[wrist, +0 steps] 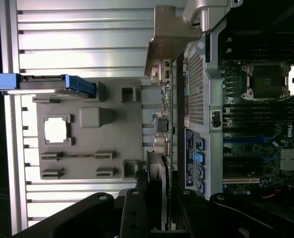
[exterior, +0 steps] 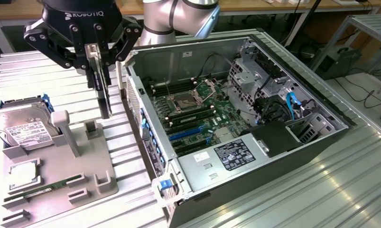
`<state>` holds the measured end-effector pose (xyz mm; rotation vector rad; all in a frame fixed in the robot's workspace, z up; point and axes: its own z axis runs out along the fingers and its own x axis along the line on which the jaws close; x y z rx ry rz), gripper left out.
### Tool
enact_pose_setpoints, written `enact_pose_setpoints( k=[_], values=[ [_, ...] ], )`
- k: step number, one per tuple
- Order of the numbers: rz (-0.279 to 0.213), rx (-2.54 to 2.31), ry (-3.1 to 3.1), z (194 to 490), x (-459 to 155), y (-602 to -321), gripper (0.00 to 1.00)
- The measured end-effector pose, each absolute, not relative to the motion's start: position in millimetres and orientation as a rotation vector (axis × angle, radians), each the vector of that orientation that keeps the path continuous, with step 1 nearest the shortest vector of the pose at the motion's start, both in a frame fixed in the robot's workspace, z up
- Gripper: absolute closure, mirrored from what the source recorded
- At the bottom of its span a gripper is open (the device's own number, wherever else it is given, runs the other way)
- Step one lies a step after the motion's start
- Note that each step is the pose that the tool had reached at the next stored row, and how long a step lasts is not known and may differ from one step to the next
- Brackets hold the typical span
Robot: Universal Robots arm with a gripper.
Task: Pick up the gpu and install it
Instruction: 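Pick up the gpu and move the gpu toward the slot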
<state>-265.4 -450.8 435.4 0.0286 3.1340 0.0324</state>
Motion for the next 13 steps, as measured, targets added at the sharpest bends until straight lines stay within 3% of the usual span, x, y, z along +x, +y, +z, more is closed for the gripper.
enact_pose_setpoints(
  k=[13],
  values=[
    [0.032, 0.028, 3.134, 435.3, -261.4, -450.7, 0.73]
  ],
)
